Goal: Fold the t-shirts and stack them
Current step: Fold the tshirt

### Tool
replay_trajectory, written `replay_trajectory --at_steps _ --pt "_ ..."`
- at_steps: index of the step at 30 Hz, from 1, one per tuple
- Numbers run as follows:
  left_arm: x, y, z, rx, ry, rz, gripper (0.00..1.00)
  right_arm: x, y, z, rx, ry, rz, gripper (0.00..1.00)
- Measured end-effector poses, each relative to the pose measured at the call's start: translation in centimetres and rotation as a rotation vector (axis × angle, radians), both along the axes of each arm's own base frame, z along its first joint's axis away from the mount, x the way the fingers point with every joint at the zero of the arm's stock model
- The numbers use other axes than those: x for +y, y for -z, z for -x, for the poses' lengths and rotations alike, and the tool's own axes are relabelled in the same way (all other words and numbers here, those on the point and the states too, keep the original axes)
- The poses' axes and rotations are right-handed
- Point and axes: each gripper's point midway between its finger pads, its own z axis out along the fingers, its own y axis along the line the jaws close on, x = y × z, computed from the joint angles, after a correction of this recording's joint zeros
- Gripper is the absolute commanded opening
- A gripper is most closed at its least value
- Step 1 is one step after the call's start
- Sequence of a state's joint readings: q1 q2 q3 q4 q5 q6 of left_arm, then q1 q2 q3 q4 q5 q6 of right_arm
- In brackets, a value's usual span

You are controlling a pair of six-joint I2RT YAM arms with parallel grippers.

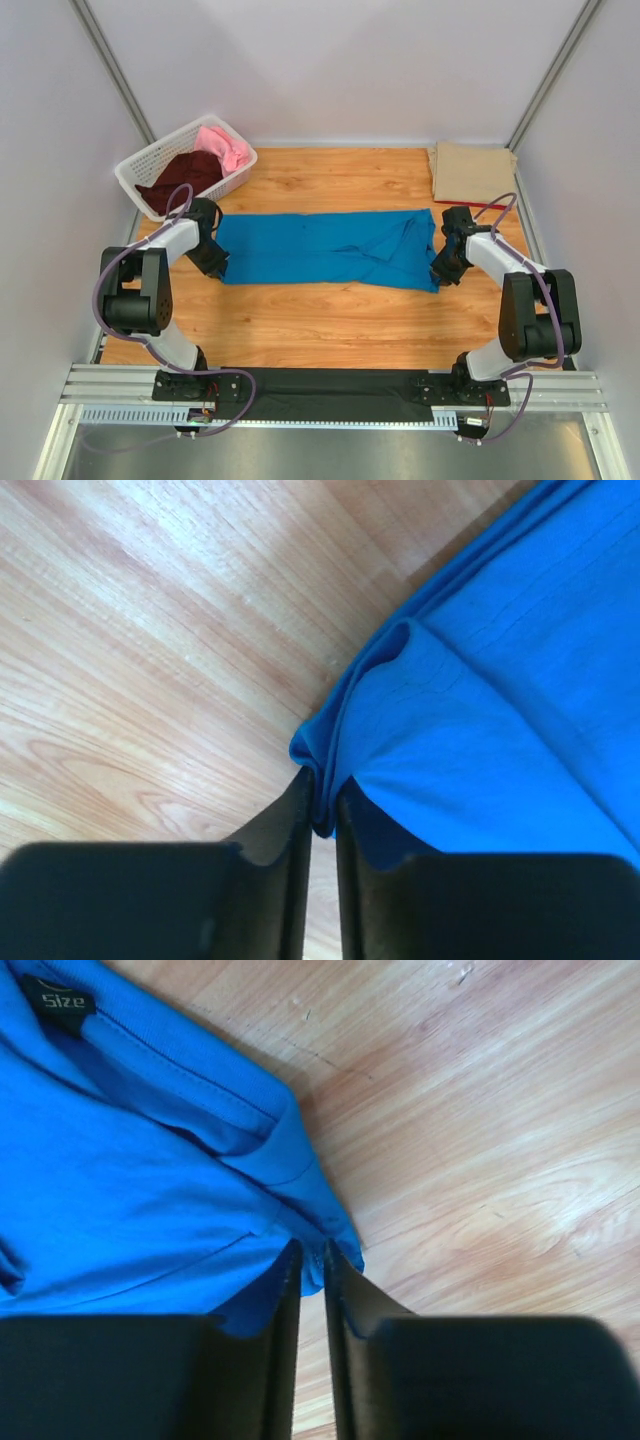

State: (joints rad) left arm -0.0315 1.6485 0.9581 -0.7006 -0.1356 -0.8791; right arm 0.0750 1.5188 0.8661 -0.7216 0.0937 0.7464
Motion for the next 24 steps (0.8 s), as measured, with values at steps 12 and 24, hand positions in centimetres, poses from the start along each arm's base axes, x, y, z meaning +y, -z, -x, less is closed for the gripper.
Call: replay_trajectory --at_steps 12,24 --pt "0.1 -0.1 0.1 0.009 0.011 -0.008 0.0 -1.1 0.2 0.6 0.017 -0.057 0.065 0.01" --pt "-0.4 -1.6 2.7 -0.013 0.041 0.023 0.54 -1.7 -0.6 2.7 0.027 -0.069 0.09 0.27"
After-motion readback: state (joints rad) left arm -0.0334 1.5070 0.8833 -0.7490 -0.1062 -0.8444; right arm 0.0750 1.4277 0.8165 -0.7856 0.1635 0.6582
